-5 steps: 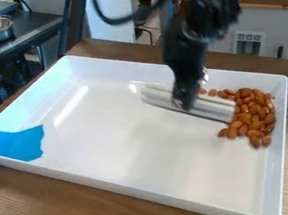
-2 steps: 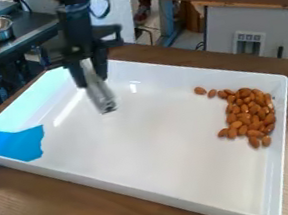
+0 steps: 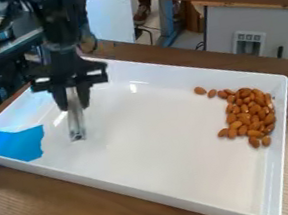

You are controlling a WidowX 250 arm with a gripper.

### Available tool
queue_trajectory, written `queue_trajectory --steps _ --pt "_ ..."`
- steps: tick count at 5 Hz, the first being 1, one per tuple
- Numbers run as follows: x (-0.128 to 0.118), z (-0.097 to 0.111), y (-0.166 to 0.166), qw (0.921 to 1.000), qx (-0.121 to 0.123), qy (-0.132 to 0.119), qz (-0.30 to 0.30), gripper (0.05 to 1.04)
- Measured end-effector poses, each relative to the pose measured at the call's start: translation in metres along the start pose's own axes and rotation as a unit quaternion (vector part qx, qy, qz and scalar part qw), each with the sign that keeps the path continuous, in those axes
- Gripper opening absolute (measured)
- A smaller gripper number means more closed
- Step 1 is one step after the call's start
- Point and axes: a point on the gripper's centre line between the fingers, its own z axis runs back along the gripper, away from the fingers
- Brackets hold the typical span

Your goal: Sweep into pile

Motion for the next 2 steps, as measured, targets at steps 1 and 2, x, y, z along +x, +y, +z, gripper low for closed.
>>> queue_trajectory --steps 1,2 --pt "-0.0133 -0.0157 0.005 0.9996 0.007 -0.001 -0.027 0.736" --pt "-0.0151 -0.021 0.008 0.9995 0.016 -0.001 -0.027 0.987"
